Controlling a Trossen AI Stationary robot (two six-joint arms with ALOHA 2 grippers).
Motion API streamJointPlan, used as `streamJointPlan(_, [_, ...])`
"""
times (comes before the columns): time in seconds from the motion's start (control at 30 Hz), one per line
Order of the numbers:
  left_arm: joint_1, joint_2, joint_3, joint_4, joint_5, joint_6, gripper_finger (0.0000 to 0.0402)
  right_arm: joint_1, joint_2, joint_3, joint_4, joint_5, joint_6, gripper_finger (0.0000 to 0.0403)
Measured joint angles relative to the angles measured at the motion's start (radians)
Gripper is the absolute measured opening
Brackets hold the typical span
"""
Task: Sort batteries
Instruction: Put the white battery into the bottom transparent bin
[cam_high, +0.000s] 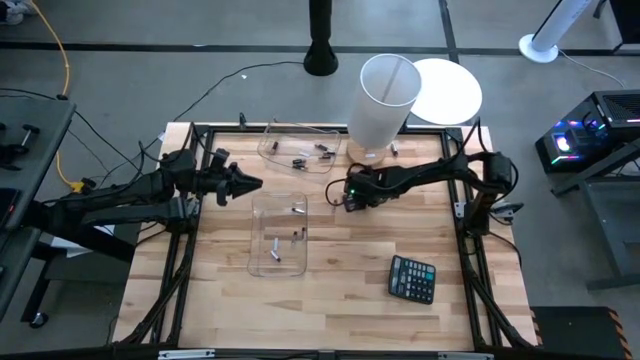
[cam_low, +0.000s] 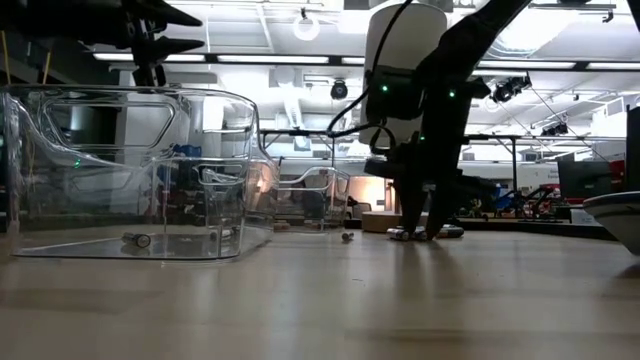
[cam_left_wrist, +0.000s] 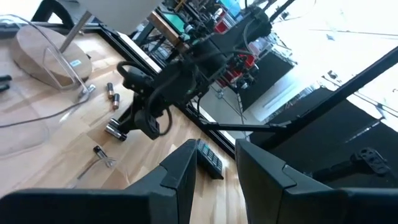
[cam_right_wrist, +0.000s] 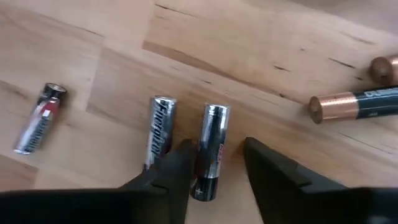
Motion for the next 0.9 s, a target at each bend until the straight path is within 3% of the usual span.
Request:
streamJointPlan(0.13, [0.001,0.000,0.000,0.006,-0.003,0.000,0.0106,0.045,-0.036,0.007,-0.117,0.072,-0.006,0.0033])
streamJointPlan(0.3, [0.001,0.000,0.001,0.008,-0.019,0.001,0.0106,0.102,-0.162,0.074,-0.214,0.101,-0.032,0.0028])
streamJointPlan(0.37, [0.002,0.000,0.001,0.015,-0.026,0.003,0.0106,0.135,-0.204,0.100,-0.120,0.107,-0.089,0.0017])
streamJointPlan(0.5, [0.001,0.008,0.002,0.035,-0.045,0.010,0.0106,0.183,-0.231,0.137,0.266,0.028,-0.195,0.0014])
streamJointPlan(0.57, [0.002,0.012,0.002,0.037,-0.064,0.010,0.0106,0.188,-0.189,0.156,0.439,-0.016,-0.239,0.0019])
streamJointPlan(0.67, [0.002,0.020,0.002,0.035,-0.079,0.010,0.0106,0.191,-0.097,0.205,0.564,-0.081,-0.289,0.0022])
streamJointPlan(0.9, [0.001,0.038,0.001,0.036,-0.080,0.002,0.0106,0.229,0.139,0.442,0.533,-0.146,-0.385,0.0026])
